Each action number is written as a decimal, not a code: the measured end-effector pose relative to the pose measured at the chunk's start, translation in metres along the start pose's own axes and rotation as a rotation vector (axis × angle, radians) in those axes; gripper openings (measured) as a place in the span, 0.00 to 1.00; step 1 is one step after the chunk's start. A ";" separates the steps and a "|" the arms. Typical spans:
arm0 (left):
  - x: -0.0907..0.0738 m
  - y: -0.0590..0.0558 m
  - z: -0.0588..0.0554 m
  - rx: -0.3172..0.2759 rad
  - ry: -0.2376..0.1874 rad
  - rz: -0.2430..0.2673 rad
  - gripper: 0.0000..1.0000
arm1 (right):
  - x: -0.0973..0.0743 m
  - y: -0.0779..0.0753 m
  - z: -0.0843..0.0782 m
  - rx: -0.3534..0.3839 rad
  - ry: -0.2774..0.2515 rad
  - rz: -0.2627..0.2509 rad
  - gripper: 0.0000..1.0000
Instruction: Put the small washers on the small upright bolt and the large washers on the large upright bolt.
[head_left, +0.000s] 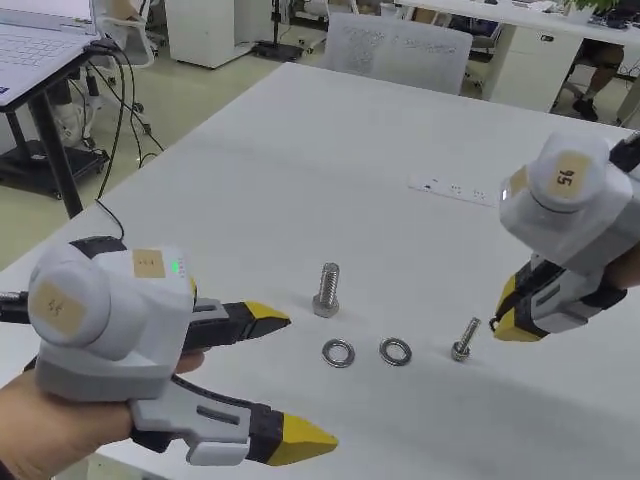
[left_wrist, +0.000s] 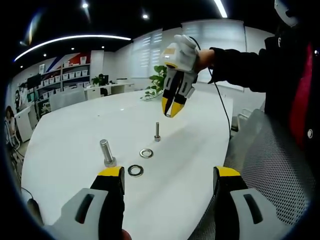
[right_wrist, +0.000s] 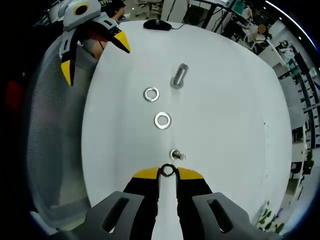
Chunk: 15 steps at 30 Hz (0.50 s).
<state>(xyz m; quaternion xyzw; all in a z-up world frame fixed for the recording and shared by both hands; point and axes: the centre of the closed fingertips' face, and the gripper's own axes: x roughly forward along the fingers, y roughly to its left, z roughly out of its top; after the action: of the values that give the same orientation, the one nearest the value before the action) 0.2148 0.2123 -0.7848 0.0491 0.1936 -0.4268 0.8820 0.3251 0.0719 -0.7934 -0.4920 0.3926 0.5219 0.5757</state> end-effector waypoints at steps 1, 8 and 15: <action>0.000 0.000 0.000 0.000 0.001 0.000 0.72 | 0.000 -0.001 0.000 0.001 -0.001 0.000 0.13; 0.001 0.000 -0.001 -0.001 0.003 0.003 0.72 | 0.005 -0.008 0.003 -0.009 -0.003 -0.001 0.13; 0.001 0.001 -0.001 -0.005 0.002 0.008 0.72 | 0.011 -0.014 0.007 -0.026 -0.002 0.007 0.13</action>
<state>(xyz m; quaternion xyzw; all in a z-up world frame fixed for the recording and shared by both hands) 0.2160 0.2130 -0.7858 0.0482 0.1953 -0.4228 0.8836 0.3399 0.0810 -0.8001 -0.4976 0.3866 0.5295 0.5680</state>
